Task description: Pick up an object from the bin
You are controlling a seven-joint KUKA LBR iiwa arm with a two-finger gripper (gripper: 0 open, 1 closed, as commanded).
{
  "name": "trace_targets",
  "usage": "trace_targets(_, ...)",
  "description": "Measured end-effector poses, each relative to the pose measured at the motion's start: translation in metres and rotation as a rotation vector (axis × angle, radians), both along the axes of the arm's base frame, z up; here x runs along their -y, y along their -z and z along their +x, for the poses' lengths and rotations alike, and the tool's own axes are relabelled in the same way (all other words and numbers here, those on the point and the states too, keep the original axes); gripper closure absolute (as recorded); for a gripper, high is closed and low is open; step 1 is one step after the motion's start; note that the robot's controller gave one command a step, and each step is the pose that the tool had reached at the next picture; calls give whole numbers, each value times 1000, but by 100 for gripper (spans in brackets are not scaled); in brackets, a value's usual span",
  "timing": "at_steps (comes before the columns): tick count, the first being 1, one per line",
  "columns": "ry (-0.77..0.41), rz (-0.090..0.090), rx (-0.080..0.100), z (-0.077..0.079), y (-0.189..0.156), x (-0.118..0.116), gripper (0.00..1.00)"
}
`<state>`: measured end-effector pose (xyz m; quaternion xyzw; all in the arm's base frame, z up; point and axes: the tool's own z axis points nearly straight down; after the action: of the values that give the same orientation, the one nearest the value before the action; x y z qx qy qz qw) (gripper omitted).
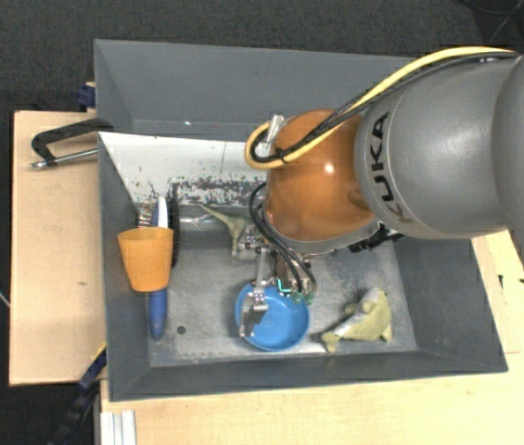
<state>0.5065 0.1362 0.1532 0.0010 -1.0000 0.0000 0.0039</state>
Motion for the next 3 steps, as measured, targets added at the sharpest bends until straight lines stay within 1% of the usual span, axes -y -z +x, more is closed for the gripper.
trace_targets(1, -3, 3, 13, 34, 82, 77, 0)
trace_targets(3, -4, 2, 12, 36, 78, 74, 0)
